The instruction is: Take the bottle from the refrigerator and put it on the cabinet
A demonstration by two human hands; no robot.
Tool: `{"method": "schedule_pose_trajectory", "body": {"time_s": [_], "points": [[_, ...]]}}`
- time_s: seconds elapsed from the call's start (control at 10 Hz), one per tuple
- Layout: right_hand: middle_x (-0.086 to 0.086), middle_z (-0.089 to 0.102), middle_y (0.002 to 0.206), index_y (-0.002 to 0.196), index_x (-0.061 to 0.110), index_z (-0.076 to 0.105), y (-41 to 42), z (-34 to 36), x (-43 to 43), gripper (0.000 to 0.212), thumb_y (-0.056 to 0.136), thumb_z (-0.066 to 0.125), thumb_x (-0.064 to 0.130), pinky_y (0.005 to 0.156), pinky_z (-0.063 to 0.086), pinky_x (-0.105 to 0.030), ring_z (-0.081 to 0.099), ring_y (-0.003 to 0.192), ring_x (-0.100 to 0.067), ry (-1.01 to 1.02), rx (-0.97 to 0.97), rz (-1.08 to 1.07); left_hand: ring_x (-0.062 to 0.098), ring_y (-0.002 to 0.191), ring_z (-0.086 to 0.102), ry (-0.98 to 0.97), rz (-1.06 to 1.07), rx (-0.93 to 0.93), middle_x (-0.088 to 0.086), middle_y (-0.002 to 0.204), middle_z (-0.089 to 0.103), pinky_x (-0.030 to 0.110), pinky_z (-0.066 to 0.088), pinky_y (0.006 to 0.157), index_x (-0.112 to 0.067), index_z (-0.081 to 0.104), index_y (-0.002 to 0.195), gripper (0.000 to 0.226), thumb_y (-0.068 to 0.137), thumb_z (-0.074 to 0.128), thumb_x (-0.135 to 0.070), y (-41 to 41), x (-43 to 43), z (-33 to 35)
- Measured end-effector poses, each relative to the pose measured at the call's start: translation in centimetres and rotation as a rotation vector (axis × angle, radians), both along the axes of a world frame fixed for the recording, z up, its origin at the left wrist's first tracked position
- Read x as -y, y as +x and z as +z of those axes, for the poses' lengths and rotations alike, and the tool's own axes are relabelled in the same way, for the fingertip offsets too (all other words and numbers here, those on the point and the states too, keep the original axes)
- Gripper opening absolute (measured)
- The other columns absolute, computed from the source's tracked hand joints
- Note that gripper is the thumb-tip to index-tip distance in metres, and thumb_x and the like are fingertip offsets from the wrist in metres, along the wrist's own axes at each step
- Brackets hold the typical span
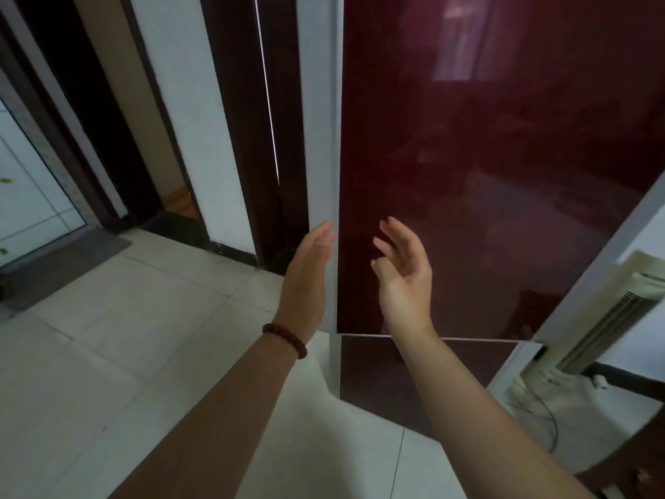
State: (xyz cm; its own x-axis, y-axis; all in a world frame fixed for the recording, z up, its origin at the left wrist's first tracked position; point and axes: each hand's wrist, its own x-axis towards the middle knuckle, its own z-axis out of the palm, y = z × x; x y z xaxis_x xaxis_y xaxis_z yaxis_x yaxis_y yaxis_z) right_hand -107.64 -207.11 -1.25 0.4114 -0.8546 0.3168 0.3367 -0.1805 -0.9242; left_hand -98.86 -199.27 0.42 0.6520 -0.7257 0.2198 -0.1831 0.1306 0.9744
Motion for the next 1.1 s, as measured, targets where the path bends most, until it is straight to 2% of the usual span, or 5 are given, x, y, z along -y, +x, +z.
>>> {"method": "schedule_pose_trajectory", "body": {"time_s": [0.1,0.6,0.7,0.9,1.1], "points": [[0.005,0.051,0.136,0.130,0.023,0.050,2.0,0.2,3.5,0.054,0.085,0.047,-0.008,0.097,0.049,-0.031,0.053,0.121,-0.010,0.002,0.004,0.013,0.008,0.126,0.040,0.000,0.013,-0.007,-0.009,0.135,0.045,0.023,0.031,0.096,-0.029,0.038,0.135,0.039,0.097,0.029,-0.035,1.9,3.5,0.1],[0.006,0.051,0.135,0.128,0.022,0.049,6.8,0.2,13.9,0.054,0.086,0.048,-0.011,0.099,0.048,-0.030,0.054,0.120,-0.010,0.021,-0.029,0.059,0.005,0.116,0.046,0.012,0.022,-0.071,-0.015,0.123,0.049,0.013,0.032,0.081,-0.043,0.042,0.122,0.030,0.095,0.029,-0.039,6.3,14.1,0.2],[0.004,0.051,0.136,0.131,0.018,0.049,7.2,0.0,14.1,0.054,0.085,0.047,-0.012,0.102,0.046,-0.034,0.054,0.120,-0.011,0.044,-0.031,0.057,0.002,0.114,0.046,0.007,0.031,-0.071,-0.021,0.118,0.050,0.013,0.032,0.081,-0.044,0.043,0.119,0.028,0.096,0.029,-0.038,6.7,14.4,0.0],[0.004,0.051,0.136,0.130,0.019,0.049,7.5,0.0,13.2,0.055,0.085,0.047,-0.012,0.102,0.046,-0.035,0.054,0.120,-0.011,0.050,-0.025,0.051,0.008,0.122,0.044,-0.004,0.035,-0.070,-0.008,0.136,0.046,0.012,0.032,0.080,-0.043,0.042,0.120,0.030,0.093,0.031,-0.042,6.9,13.5,0.2],[0.008,0.055,0.129,0.121,0.025,0.055,7.2,0.1,10.5,0.051,0.084,0.050,-0.010,0.095,0.049,-0.022,0.055,0.120,-0.013,0.047,0.024,0.047,0.005,0.116,0.046,-0.033,0.020,-0.042,-0.011,0.134,0.046,0.013,0.033,0.079,-0.039,0.042,0.127,0.044,0.086,0.031,-0.053,6.9,10.2,0.3]]}}
